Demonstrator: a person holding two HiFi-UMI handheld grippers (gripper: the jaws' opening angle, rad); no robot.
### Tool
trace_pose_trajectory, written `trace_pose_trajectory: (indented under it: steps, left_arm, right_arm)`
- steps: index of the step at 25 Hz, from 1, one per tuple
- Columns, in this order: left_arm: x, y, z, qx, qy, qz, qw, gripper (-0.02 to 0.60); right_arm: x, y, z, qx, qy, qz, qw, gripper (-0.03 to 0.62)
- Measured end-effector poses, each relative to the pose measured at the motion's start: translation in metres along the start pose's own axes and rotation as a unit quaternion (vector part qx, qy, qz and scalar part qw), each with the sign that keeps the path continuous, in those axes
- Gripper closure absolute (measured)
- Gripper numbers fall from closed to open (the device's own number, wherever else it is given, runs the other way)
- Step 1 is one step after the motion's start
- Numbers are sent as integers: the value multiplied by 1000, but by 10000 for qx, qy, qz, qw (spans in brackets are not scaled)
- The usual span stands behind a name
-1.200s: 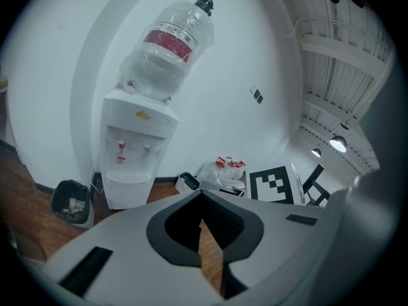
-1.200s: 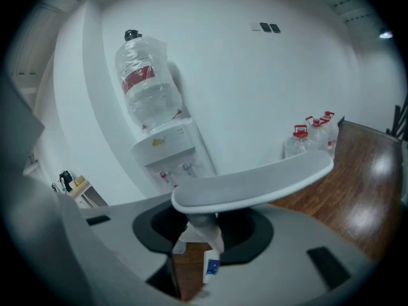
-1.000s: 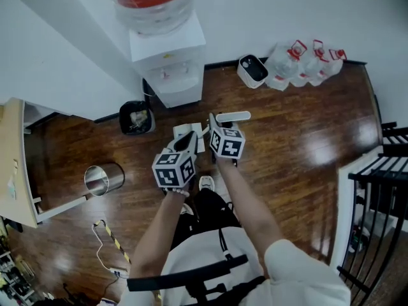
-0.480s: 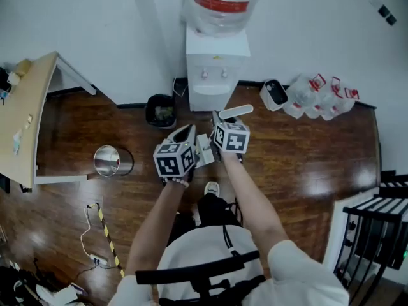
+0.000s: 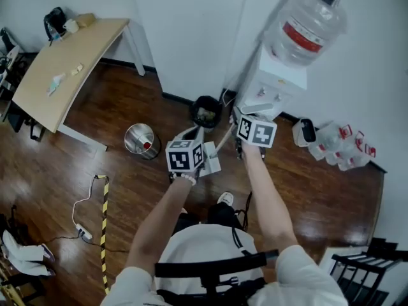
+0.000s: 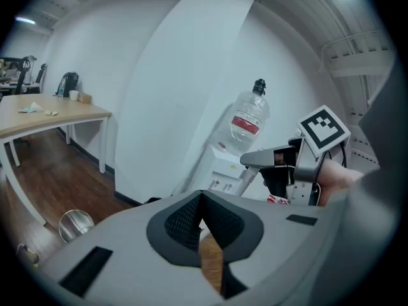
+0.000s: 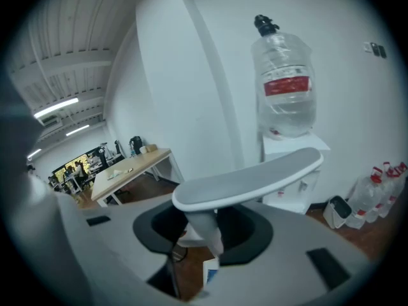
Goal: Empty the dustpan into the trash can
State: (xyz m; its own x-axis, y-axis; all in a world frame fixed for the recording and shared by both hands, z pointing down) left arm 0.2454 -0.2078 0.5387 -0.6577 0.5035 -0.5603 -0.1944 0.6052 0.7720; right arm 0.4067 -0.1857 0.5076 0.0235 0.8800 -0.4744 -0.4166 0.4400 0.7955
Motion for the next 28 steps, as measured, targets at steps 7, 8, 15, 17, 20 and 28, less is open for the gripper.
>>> trace_pose_trajectory:
  steps: [7,8,15,17,20,28]
  left_arm:
    - [51,-33,-88,205,-214,337,9990,583]
    - [58,-43,-96,204,-206,411,9987,583]
    - [104,-124,-163,135,-451,898,9948,583]
    - [110,-142,-181,137,-563,997,9933,583]
    - [114,-161,-208,285,-688,1145,9906,583]
    - [88,-182,-284,745,-1277,1191,9818,583]
  right_arm:
    - [-30,-61,-136,643,-684,196,9954,462]
    - [-33,-72,-154,748,-761,241,9940,464]
    - [-61,-161,-266,1442,-1398,496,9784,477]
    - [-74,-181,-292,1611,-1569,494,9731,480]
    - [-104,-197,-325,1790,-1814,341,9664,482]
    - [-201,-230,-377,1943,-2331,32,9528,482]
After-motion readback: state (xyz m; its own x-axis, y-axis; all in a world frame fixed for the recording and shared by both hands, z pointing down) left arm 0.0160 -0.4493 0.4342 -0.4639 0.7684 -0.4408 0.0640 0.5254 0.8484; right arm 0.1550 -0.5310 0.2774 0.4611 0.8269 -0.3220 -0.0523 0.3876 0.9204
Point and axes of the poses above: the fingertips, and each gripper's own axes: x backward along the fingers, z to its right, y out of its underside, the point moved 1 cm from there along x, backward along the fingers, and after that the axes turned 13 degrees about -y, right-handed, at the moved point
